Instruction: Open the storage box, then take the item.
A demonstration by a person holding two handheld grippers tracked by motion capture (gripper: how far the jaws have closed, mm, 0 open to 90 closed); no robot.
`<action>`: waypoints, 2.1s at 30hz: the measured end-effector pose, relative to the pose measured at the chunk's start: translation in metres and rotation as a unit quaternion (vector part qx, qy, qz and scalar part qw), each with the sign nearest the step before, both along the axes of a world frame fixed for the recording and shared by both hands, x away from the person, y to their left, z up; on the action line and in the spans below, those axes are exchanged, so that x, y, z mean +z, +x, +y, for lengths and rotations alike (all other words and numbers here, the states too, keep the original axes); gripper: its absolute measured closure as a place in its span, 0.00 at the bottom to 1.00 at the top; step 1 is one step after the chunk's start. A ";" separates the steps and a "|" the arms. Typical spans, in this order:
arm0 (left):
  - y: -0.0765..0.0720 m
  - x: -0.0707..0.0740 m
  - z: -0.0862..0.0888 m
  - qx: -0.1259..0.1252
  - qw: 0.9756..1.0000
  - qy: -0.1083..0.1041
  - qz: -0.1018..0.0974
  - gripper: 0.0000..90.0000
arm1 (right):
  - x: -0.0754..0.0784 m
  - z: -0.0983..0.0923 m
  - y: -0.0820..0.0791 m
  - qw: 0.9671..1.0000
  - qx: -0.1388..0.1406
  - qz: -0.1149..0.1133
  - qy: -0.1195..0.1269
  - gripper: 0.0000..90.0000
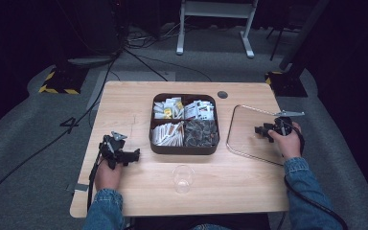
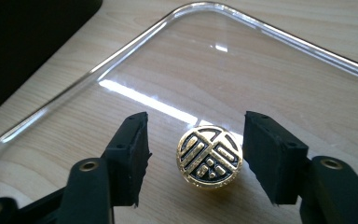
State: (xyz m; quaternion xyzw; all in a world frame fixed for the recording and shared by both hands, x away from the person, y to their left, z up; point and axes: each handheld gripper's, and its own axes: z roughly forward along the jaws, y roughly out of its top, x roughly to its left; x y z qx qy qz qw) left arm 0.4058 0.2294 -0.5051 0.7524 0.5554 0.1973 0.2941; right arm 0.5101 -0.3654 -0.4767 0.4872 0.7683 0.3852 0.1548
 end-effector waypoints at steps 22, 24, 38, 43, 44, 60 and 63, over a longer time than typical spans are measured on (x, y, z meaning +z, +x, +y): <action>0.002 0.000 -0.001 -0.001 1.000 0.002 -0.001 0.00 | 0.043 0.006 -0.018 0.997 0.005 -0.047 0.057 0.42; 0.002 0.000 -0.001 -0.002 1.000 0.003 -0.002 0.00 | 0.046 0.008 -0.020 0.996 0.006 -0.054 0.064 0.42; 0.001 0.000 -0.001 -0.001 1.000 0.002 -0.001 0.00 | 0.069 0.049 -0.023 0.994 0.044 -0.054 0.089 0.38; 0.000 0.000 -0.002 0.006 1.000 0.000 0.000 0.00 | 0.074 0.071 -0.020 0.992 0.068 -0.055 0.092 0.40; 0.000 0.000 -0.002 0.008 1.000 0.001 0.000 0.00 | 0.075 0.076 -0.020 0.991 0.076 -0.053 0.091 0.41; 0.000 0.000 -0.002 0.010 1.000 0.003 -0.001 0.00 | 0.072 0.147 -0.026 0.982 0.166 -0.051 0.076 0.50; 0.000 0.000 -0.002 0.010 1.000 0.003 -0.001 0.00 | 0.072 0.157 -0.025 0.980 0.175 -0.049 0.080 0.49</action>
